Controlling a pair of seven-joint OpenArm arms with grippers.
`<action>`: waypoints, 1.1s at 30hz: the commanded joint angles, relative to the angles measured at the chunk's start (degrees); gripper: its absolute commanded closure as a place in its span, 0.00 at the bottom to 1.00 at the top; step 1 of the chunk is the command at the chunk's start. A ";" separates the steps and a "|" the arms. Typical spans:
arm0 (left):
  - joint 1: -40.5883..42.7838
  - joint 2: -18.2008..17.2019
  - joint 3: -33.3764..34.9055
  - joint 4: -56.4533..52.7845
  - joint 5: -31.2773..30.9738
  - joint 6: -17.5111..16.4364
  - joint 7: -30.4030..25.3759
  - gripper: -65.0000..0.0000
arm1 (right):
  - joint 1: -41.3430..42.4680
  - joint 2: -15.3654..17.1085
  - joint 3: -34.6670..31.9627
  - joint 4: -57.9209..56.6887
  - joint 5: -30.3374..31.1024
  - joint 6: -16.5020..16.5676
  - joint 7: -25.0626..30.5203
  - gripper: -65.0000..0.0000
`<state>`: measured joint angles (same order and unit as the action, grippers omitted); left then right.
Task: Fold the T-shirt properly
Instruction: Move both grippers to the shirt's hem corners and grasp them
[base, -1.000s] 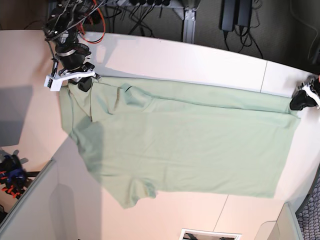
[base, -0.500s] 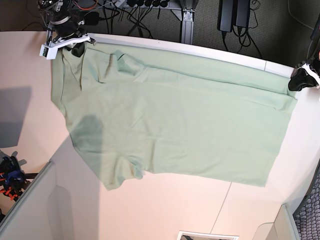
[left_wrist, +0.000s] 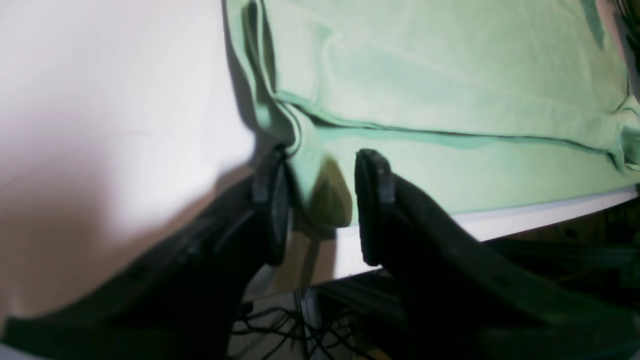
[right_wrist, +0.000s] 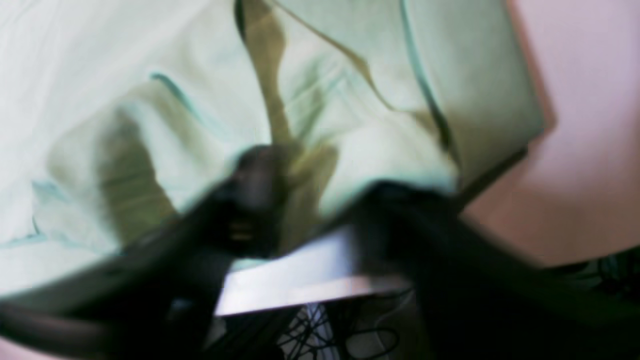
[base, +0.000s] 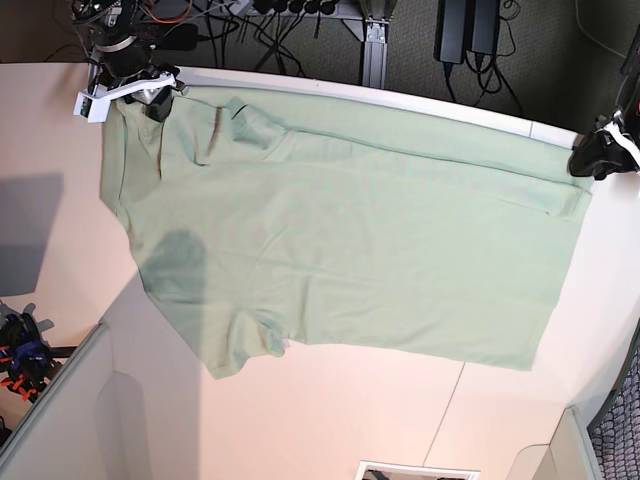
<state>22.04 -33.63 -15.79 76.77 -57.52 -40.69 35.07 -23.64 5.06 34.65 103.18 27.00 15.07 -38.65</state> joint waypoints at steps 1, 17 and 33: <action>0.55 -1.16 -0.94 0.22 2.03 0.69 1.73 0.59 | 0.11 0.68 0.50 1.07 -0.20 0.22 1.11 0.46; 1.16 -3.54 -13.00 3.45 -3.58 0.69 4.63 0.59 | 3.54 3.39 8.28 1.09 -0.31 0.17 2.86 0.46; 1.16 -4.20 -12.68 23.39 1.18 0.69 5.33 0.59 | 21.70 14.88 2.89 -10.84 -3.04 0.15 5.64 0.46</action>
<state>23.29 -36.53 -28.03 99.46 -55.64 -39.51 41.60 -2.79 18.76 37.19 91.18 23.73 15.35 -34.65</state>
